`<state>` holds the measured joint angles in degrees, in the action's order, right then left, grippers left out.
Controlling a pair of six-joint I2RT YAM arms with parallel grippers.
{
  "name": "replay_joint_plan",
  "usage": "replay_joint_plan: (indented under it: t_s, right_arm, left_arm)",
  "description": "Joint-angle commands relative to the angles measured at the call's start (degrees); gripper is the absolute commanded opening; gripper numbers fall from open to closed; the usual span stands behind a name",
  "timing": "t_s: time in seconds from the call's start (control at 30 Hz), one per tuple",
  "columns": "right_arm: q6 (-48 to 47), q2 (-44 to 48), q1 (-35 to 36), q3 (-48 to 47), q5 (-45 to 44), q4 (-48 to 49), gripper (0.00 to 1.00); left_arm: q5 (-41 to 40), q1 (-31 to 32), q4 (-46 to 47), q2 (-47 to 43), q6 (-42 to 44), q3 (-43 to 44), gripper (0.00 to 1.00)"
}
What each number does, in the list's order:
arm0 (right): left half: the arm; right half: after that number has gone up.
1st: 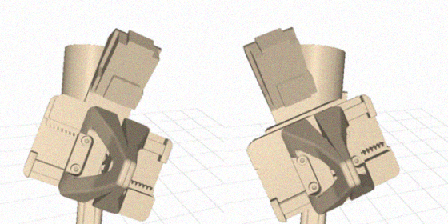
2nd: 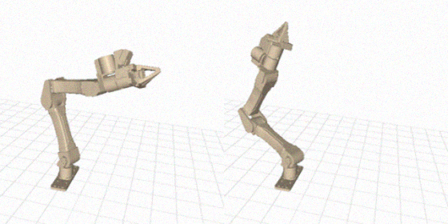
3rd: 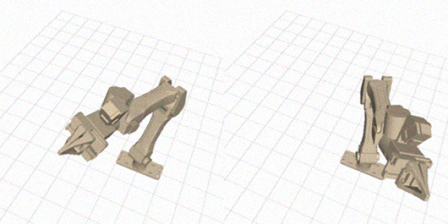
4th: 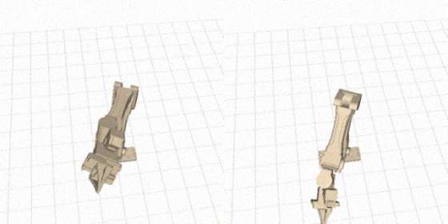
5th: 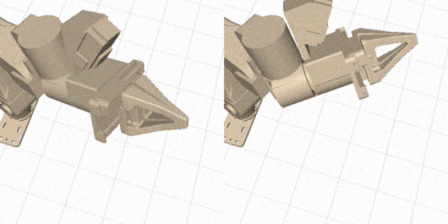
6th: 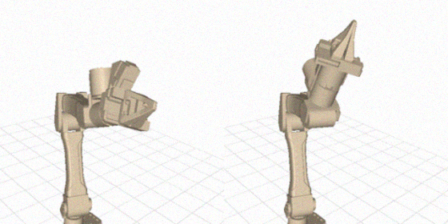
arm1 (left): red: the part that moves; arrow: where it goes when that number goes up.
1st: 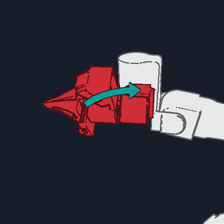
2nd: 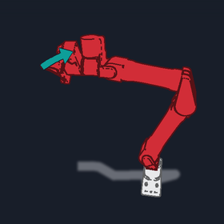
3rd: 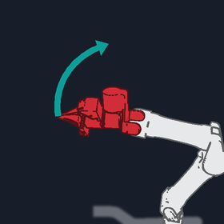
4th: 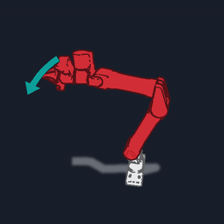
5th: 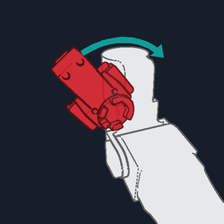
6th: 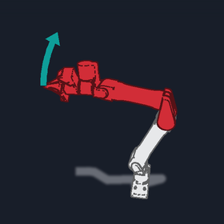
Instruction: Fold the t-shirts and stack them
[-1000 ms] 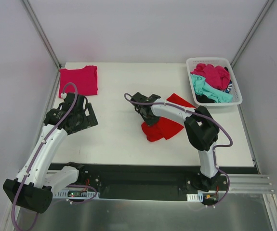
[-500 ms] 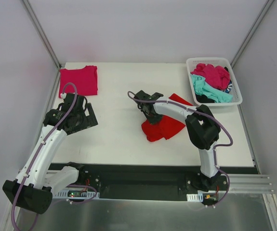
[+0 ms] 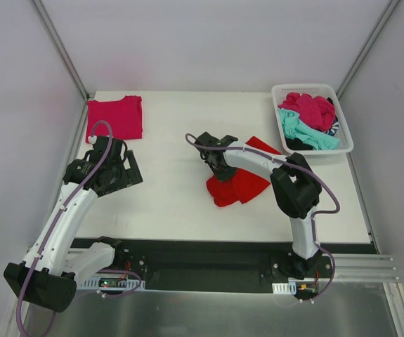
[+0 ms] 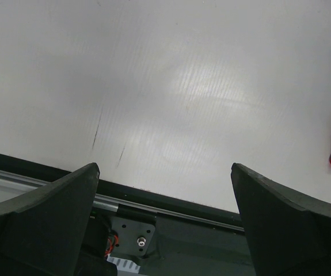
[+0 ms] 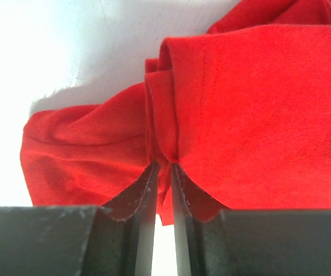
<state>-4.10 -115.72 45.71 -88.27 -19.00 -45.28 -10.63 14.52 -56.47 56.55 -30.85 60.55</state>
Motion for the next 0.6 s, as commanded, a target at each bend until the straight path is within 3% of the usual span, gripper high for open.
replay_joint_plan:
  t_s: [0.0,0.13,0.33,0.57]
  right_arm:
    - [0.32,3.40,1.57,-0.50,-0.24,-1.83,0.19]
    - [0.76,2.78,1.84,-0.94,-0.16,-2.01,0.18]
    - [0.85,1.55,2.28,-1.64,-0.51,-2.10,0.04]
    - [-0.12,2.43,1.49,-0.50,-1.47,-2.18,0.05]
  left_arm:
    - [0.88,-0.37,-1.01,-0.31,0.35,0.00,0.99]
    - [0.79,-0.29,-1.01,-0.48,0.35,-0.09,0.99]
    - [0.79,-0.37,-1.01,-0.48,0.53,0.26,0.99]
    - [0.70,-0.37,-1.10,-0.66,0.71,0.44,0.99]
